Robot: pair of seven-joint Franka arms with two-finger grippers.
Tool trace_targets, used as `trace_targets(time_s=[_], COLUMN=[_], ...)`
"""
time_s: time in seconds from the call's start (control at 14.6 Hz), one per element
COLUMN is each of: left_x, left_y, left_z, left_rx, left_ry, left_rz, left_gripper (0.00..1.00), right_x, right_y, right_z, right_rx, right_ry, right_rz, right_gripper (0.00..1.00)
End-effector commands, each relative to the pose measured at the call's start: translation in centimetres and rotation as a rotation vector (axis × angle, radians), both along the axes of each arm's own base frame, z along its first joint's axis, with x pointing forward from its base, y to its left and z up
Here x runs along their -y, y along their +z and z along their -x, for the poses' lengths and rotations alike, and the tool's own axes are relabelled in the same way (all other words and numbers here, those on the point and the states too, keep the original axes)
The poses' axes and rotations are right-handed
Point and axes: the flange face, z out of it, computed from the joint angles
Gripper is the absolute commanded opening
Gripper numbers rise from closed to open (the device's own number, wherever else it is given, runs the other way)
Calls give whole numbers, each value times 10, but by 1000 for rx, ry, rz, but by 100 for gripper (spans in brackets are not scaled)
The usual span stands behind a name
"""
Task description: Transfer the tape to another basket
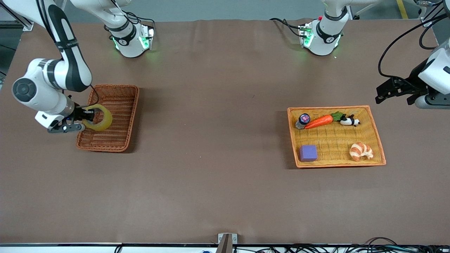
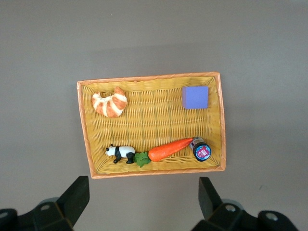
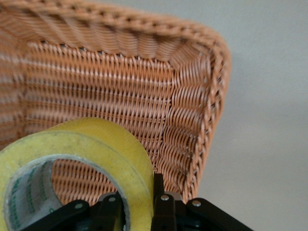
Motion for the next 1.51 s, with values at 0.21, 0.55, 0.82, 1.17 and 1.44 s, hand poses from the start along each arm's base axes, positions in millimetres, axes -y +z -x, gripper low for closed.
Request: trace_targets(time_s=[0.21, 0.55, 0.82, 1.17, 1.44], left_x=[1, -5, -4, -4, -2], left_y=[7, 14, 11, 12, 11], left_z=[1, 3, 3, 2, 3], left_rx=[0, 11, 5, 8, 3], left_ry=[3, 32, 28, 15, -25], left_rz=[-21, -12, -14, -14, 28], left_gripper=[100, 100, 100, 100, 100], right_x=[-11, -16, -21, -17, -41], right_y=[-33, -35, 44, 177, 277], right_z=[27, 25, -17, -78, -94], right_rx=[67, 54, 97, 83, 94], right_ry=[26, 22, 2, -81, -171], right_rz=[1, -4, -13, -45, -39], right_gripper=[12, 100, 100, 100, 100])
